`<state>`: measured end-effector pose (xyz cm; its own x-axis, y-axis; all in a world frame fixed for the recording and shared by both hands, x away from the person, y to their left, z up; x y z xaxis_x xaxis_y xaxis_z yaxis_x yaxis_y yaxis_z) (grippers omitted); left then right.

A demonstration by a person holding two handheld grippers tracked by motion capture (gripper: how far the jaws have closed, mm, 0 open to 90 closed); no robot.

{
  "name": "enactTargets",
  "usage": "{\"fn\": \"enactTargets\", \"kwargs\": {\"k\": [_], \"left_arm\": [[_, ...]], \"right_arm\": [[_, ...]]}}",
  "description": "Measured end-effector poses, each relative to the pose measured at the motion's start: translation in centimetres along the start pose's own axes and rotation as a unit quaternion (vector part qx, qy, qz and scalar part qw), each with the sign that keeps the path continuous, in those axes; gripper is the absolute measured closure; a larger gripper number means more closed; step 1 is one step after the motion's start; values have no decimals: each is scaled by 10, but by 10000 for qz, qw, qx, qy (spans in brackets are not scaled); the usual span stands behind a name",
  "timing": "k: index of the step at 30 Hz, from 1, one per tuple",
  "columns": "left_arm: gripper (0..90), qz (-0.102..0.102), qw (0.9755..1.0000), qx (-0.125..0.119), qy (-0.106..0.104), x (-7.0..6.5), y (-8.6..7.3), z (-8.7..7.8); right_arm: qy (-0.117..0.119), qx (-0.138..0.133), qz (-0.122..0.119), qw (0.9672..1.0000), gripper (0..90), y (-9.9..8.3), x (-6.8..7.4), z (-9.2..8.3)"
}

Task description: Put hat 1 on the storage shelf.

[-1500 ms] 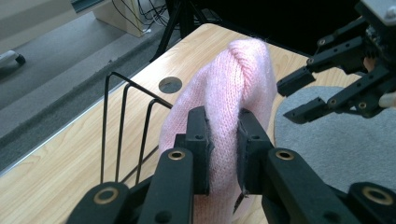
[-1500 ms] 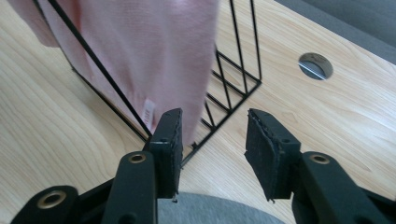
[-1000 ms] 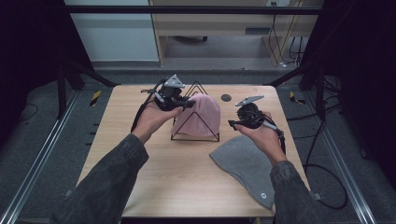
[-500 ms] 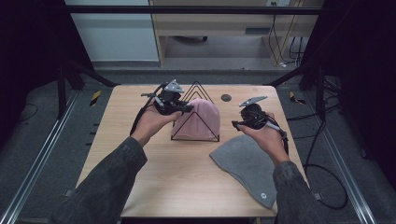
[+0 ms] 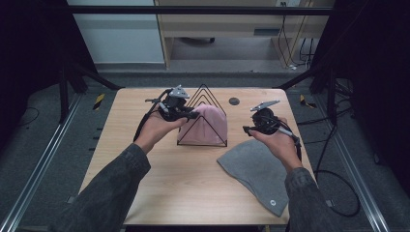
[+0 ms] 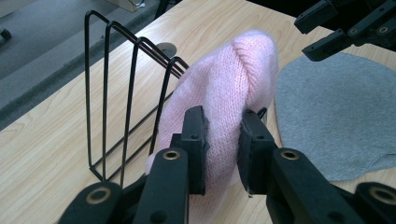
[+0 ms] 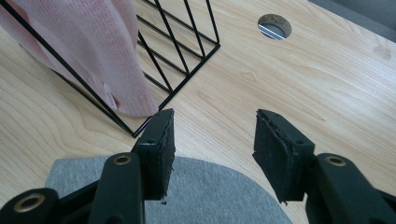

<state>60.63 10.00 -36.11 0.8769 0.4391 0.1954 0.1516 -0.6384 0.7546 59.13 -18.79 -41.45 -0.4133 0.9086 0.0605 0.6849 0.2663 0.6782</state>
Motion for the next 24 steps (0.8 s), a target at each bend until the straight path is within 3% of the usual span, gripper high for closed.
{"fn": "enactTargets", "kwargs": {"k": [13, 17, 19, 24], "left_arm": [[684, -34, 10000, -81, 38, -2, 2, -7], [639, -51, 9998, -190, 81, -4, 4, -14], [595, 52, 9997, -227, 116, -6, 5, -18], [485, -44, 9993, -327, 180, -10, 6, -30]], "right_arm": [[-18, 25, 12, 10000, 476, -1, -2, -1], [-38, 36, 11, 10000, 470, -2, -2, -2], [-38, 21, 18, 10000, 466, -2, -3, -2], [-68, 42, 35, 10000, 448, -4, -3, -3]]}}
Point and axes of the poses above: each handheld gripper's, and its own axes: z roughly forward along the jaws, y roughly out of its top, x roughly to its left, the point moved 3 cm from there along z, roughly forward along the jaws, and after that the axes turned 12 degrees about z, right-handed, at the moved point
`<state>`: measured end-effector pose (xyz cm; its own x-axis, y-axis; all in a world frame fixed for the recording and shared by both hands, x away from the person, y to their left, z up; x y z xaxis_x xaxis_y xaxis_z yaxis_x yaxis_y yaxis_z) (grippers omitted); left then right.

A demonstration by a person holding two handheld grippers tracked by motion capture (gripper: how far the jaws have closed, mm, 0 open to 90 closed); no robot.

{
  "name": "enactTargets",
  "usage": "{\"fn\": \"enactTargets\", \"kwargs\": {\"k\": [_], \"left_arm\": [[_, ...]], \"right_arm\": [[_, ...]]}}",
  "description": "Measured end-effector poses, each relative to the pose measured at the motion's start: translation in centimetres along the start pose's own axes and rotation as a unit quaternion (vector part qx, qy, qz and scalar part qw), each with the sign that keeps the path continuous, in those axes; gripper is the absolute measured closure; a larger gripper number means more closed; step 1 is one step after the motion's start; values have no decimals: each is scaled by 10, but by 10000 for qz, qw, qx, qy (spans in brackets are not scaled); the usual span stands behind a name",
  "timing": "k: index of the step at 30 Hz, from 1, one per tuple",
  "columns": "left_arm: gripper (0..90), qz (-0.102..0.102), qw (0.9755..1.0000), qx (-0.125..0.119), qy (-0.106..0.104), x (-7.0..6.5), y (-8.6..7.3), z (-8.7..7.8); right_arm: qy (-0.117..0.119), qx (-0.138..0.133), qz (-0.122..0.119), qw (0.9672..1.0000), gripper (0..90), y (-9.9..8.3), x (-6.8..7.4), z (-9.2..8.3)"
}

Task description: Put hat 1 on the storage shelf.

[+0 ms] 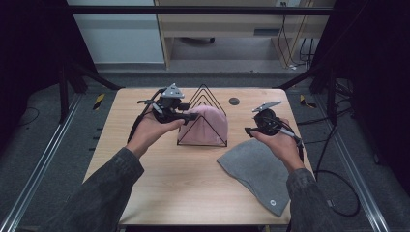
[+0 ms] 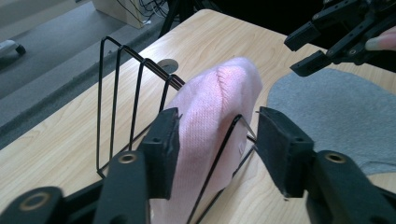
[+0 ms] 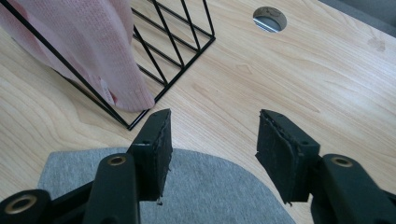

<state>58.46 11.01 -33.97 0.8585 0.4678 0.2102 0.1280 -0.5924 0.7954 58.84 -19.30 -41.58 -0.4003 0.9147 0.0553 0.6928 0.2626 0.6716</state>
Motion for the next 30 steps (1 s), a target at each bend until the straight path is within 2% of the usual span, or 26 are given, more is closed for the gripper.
{"fn": "enactTargets", "kwargs": {"k": [3, 7, 10, 12, 14, 17, 19, 21, 23, 27, 30], "left_arm": [[391, -67, 10000, -12, 47, -4, -2, -9], [254, -162, 9998, 13, 98, -13, -17, -21], [171, -138, 9996, 180, 150, -23, -36, -28], [143, -154, 9993, 272, 204, -30, -57, -34], [127, -171, 9991, 340, 192, -35, -70, -37], [117, -176, 9984, 488, 238, -44, -99, -43], [114, -241, 9980, 534, 239, -46, -112, -45], [113, -307, 9973, 618, 267, -48, -128, -48], [113, -282, 9960, 752, 380, -49, -143, -50], [115, -518, 9940, 760, 599, -52, -170, -55], [117, -503, 9910, 1036, 688, -55, -190, -60]], "right_arm": [[-30, -11, 30, 10000, 425, -2, -2, -1], [-177, -8, 172, 9997, 362, -8, -11, -2], [-262, 75, 310, 9991, 320, -18, -19, -1], [-290, 141, 447, 9985, 291, -26, -26, 0], [-280, 192, 570, 9978, 260, -34, -34, 0], [-258, 236, 713, 9968, 247, -46, -45, -1], [-302, 278, 778, 9961, 259, -53, -51, -1], [-343, 305, 874, 9951, 309, -61, -59, -2], [-419, 319, 950, 9941, 346, -67, -66, -2], [-491, 389, 1096, 9920, 417, -78, -76, -2], [-476, 407, 1223, 9905, 469, -85, -84, -1]]}}
Point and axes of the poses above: each handheld gripper's, and its own axes: z roughly forward along the jaws, y roughly out of its top, x roughly to its left, the point moved 3 cm from there along z, roughly forward along the jaws, and after that the axes turned 12 degrees about z, right-handed, at the moved point
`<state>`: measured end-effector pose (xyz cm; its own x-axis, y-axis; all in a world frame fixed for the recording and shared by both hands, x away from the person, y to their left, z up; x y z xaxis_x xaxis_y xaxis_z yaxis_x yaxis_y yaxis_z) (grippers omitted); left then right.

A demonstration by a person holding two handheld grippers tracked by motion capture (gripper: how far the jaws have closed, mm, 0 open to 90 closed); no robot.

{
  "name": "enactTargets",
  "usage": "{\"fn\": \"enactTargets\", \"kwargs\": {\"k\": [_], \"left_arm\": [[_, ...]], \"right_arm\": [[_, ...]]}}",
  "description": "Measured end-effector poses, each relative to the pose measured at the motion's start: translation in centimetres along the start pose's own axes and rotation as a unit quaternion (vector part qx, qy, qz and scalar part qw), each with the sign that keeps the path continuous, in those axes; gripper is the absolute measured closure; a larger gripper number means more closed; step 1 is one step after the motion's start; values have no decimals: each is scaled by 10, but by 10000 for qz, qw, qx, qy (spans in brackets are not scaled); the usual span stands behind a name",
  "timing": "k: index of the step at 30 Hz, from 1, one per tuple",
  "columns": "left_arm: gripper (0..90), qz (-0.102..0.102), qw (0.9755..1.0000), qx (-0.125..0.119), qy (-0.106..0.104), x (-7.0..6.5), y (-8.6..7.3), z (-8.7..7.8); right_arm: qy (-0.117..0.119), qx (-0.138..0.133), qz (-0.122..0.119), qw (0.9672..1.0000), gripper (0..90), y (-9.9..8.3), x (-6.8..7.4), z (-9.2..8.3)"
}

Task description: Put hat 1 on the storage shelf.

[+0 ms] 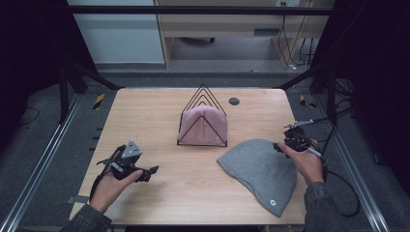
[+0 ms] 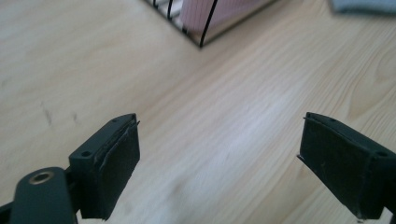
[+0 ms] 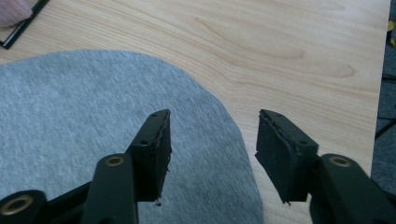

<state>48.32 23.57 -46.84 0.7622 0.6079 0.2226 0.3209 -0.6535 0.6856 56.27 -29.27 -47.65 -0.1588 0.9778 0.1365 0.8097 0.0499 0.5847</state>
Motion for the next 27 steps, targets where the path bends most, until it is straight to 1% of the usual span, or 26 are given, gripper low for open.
{"fn": "enactTargets", "kwargs": {"k": [2, 4, 5, 6, 8, 10, 13, 20, 22, 24, 27], "left_arm": [[117, 12, 9999, 95, 43, 0, -8, -3], [117, -27, 9999, 90, 97, 0, -12, -8], [117, -127, 9998, 45, 145, 1, -14, -11], [117, -167, 9997, 35, 163, 1, -15, -12], [117, -191, 9996, 80, 209, 2, -18, -14], [117, -202, 9994, 119, 244, 3, -20, -15], [118, -256, 9992, 130, 262, 5, -22, -14], [120, -255, 9992, 179, 238, 7, -25, -13], [121, -249, 9992, 185, 240, 7, -25, -13], [121, -252, 9992, 181, 252, 7, -25, -13], [122, -255, 9991, 192, 263, 8, -25, -12]], "right_arm": [[23, -19, 54, 10000, 484, -2, -3, 2], [-2, 19, 119, 9999, 496, -5, -7, 5], [-13, 32, 122, 9999, 497, -6, -9, 7], [-26, 70, 148, 9999, 496, -8, -11, 9], [-70, 109, 180, 9998, 492, -10, -13, 11], [-54, 131, 244, 9996, 492, -12, -16, 13], [-32, 153, 251, 9996, 495, -13, -17, 14], [-9, 306, 281, 9991, 495, -20, -20, 17], [-10, 315, 242, 9992, 501, -21, -20, 18], [-1, 347, 221, 9992, 516, -22, -19, 18], [31, 361, 147, 9992, 563, -23, -17, 17]]}}
Point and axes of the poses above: each handheld gripper's, and its own axes: z roughly forward along the jaws, y roughly out of its top, x roughly to its left, the point moved 3 cm from there along z, roughly forward along the jaws, and after that the axes turned 12 degrees about z, right-handed, at the moved point
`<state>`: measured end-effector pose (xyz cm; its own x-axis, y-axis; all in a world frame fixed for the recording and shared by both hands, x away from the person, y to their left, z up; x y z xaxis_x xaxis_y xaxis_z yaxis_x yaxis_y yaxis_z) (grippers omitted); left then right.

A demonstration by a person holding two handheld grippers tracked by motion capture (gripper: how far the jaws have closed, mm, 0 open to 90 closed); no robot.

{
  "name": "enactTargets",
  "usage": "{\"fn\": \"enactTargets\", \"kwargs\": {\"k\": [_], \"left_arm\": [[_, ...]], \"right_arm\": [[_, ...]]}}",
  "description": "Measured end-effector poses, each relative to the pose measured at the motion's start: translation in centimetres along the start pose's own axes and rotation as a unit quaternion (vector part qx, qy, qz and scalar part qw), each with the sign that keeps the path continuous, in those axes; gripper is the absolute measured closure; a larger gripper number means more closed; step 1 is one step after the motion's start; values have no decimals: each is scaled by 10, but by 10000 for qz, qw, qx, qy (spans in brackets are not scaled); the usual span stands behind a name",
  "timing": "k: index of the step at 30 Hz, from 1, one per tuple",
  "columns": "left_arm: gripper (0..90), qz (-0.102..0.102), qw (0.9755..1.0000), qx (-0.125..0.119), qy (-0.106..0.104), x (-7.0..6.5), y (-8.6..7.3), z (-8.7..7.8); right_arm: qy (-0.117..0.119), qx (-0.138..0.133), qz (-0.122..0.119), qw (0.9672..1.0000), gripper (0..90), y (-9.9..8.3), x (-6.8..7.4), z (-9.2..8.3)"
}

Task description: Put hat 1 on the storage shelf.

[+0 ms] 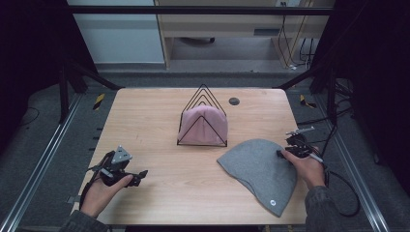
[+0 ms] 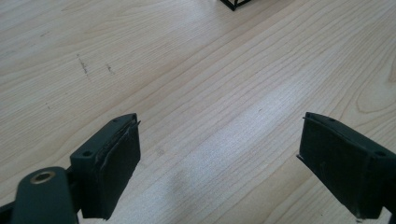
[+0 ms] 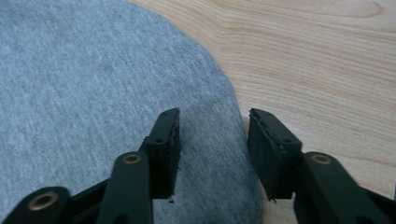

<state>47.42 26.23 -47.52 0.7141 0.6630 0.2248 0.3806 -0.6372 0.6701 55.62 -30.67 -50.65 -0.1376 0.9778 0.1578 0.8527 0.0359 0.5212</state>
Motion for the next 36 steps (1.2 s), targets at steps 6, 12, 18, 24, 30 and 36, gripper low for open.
{"fn": "enactTargets", "kwargs": {"k": [6, 12, 18, 24, 30, 36], "left_arm": [[124, 30, 10000, 39, -4, 0, 0, 1], [124, 27, 10000, 50, 8, 1, -1, 1], [124, 66, 9999, 117, 18, 2, -2, 1], [124, 87, 9998, 176, 32, 2, -3, 2], [124, 18, 9999, 124, 50, 3, -3, 3], [124, 58, 9998, 164, 21, 2, -4, 3]], "right_arm": [[140, 28, -120, 9998, 700, -2, 2, -1], [337, 14, -190, 9993, 852, -4, 6, -2], [581, -327, -345, 9972, 858, -2, 19, -20], [864, -877, -887, 9884, 859, 3, 51, -65], [1082, -1331, -1425, 9748, 861, 13, 85, -108], [1335, -1643, -1841, 9598, 862, 22, 117, -143]]}}
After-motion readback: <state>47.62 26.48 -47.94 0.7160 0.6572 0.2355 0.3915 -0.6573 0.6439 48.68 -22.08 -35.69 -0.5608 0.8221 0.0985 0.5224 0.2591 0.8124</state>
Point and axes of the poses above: each handheld gripper's, and its own axes: z roughly forward along the jaws, y roughly out of its top, x roughly to its left, the point moved 3 cm from there along z, roughly forward along the jaws, and after that the axes turned 12 degrees about z, right-handed, at the moved point
